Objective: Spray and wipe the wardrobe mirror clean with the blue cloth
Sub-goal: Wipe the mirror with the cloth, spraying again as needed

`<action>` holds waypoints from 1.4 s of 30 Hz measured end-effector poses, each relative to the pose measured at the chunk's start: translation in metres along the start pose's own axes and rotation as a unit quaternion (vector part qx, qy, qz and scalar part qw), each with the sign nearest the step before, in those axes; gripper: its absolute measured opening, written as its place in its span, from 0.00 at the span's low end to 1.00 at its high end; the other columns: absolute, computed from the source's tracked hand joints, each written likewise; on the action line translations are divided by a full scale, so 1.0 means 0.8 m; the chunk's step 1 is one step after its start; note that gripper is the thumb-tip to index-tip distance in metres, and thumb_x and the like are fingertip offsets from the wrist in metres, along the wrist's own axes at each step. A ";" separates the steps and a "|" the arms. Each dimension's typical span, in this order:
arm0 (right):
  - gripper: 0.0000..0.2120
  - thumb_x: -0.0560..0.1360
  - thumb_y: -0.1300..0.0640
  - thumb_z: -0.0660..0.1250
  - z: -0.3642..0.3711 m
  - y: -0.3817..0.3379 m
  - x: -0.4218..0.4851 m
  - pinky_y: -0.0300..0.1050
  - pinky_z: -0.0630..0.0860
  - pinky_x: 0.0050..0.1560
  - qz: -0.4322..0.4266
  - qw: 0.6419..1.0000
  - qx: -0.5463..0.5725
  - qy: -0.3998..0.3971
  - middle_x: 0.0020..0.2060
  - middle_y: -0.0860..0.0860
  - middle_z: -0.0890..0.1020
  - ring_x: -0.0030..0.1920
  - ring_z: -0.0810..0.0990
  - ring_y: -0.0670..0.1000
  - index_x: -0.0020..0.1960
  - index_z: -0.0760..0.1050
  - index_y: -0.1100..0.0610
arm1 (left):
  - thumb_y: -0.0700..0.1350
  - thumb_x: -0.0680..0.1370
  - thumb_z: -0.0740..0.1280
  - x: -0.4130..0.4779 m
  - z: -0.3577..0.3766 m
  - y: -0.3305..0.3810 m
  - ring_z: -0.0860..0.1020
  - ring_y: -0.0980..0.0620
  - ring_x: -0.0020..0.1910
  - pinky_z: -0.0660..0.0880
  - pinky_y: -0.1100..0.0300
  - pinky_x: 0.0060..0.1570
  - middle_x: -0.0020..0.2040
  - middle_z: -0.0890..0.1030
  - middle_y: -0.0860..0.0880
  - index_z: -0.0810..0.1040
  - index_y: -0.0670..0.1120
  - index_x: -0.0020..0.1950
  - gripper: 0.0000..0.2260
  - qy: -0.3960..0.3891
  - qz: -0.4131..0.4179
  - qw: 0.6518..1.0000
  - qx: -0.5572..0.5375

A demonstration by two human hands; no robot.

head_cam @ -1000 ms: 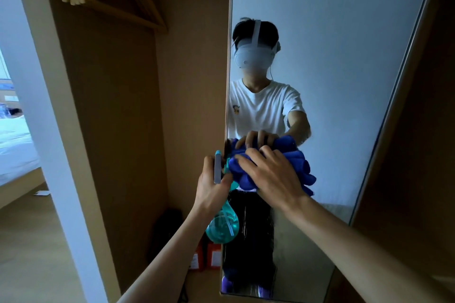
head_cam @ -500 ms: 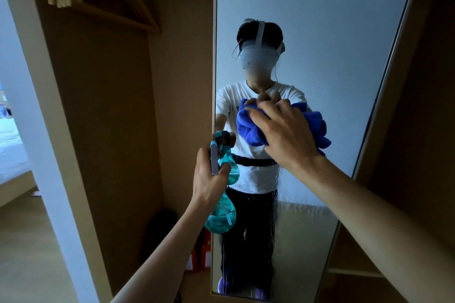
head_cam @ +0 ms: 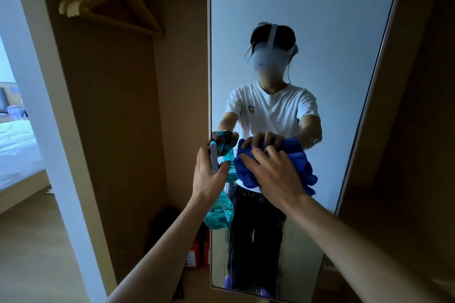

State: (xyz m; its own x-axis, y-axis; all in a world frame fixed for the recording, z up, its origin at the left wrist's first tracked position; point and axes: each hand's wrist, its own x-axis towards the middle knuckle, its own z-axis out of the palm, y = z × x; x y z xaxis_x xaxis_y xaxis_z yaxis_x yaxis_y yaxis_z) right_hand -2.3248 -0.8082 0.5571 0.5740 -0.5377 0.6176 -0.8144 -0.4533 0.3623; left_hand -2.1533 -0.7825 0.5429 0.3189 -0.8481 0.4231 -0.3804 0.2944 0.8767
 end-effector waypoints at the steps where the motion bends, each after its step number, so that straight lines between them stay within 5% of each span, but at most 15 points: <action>1: 0.28 0.67 0.65 0.70 -0.005 0.005 0.003 0.53 0.70 0.41 -0.002 1.000 0.000 0.002 0.57 0.54 0.78 0.48 0.74 0.60 0.66 0.73 0.53 | 0.49 0.71 0.64 -0.001 0.001 0.000 0.73 0.48 0.47 0.72 0.52 0.45 0.52 0.74 0.46 0.69 0.45 0.56 0.16 0.001 0.007 1.000 0.004; 7: 0.27 0.69 0.66 0.66 -0.049 0.057 0.029 0.56 0.72 0.45 0.020 0.998 -0.030 0.055 0.62 0.58 0.77 0.53 0.75 0.62 0.68 0.73 0.55 | 0.39 0.78 0.67 0.002 0.016 -0.004 0.71 0.50 0.51 0.67 0.56 0.48 0.57 0.71 0.48 0.69 0.44 0.63 0.15 0.022 0.028 0.999 0.034; 15: 0.25 0.70 0.66 0.65 -0.079 0.103 0.050 0.57 0.71 0.47 0.018 0.992 -0.062 0.104 0.58 0.57 0.78 0.53 0.75 0.64 0.67 0.73 0.55 | 0.50 0.70 0.63 -0.002 0.034 -0.003 0.72 0.47 0.60 0.72 0.51 0.56 0.67 0.68 0.46 0.69 0.45 0.66 0.25 0.038 0.029 0.999 0.017; 23: 0.23 0.73 0.66 0.61 -0.016 0.067 -0.015 0.55 0.71 0.46 0.001 0.999 -0.032 0.044 0.60 0.56 0.76 0.50 0.73 0.60 0.66 0.70 0.55 | 0.51 0.70 0.63 0.000 0.043 -0.011 0.71 0.50 0.60 0.69 0.54 0.55 0.72 0.67 0.47 0.71 0.44 0.62 0.22 0.067 0.044 0.996 0.029; 32: 0.26 0.68 0.65 0.71 0.005 0.060 -0.047 0.53 0.70 0.43 -0.018 1.000 0.007 0.010 0.58 0.54 0.78 0.47 0.75 0.58 0.65 0.73 0.53 | 0.50 0.71 0.64 -0.006 0.046 -0.013 0.69 0.54 0.60 0.71 0.54 0.56 0.76 0.63 0.50 0.72 0.43 0.63 0.22 0.076 0.051 0.995 0.045; 42: 0.25 0.69 0.66 0.64 -0.077 0.147 0.006 0.56 0.68 0.45 0.030 0.995 -0.023 0.096 0.58 0.57 0.77 0.51 0.74 0.62 0.66 0.74 0.55 | 0.51 0.71 0.63 -0.011 0.049 -0.012 0.67 0.54 0.63 0.68 0.54 0.58 0.78 0.61 0.50 0.71 0.45 0.67 0.26 0.085 0.043 0.995 0.043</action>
State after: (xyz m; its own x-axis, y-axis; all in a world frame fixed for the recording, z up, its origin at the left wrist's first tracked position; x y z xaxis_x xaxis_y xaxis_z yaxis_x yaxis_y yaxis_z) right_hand -2.4228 -0.8205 0.6455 0.5007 -0.4159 0.7591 -0.8525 -0.3889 0.3492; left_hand -2.1866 -0.7955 0.5218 0.4209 -0.7327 0.5347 -0.4827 0.3181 0.8160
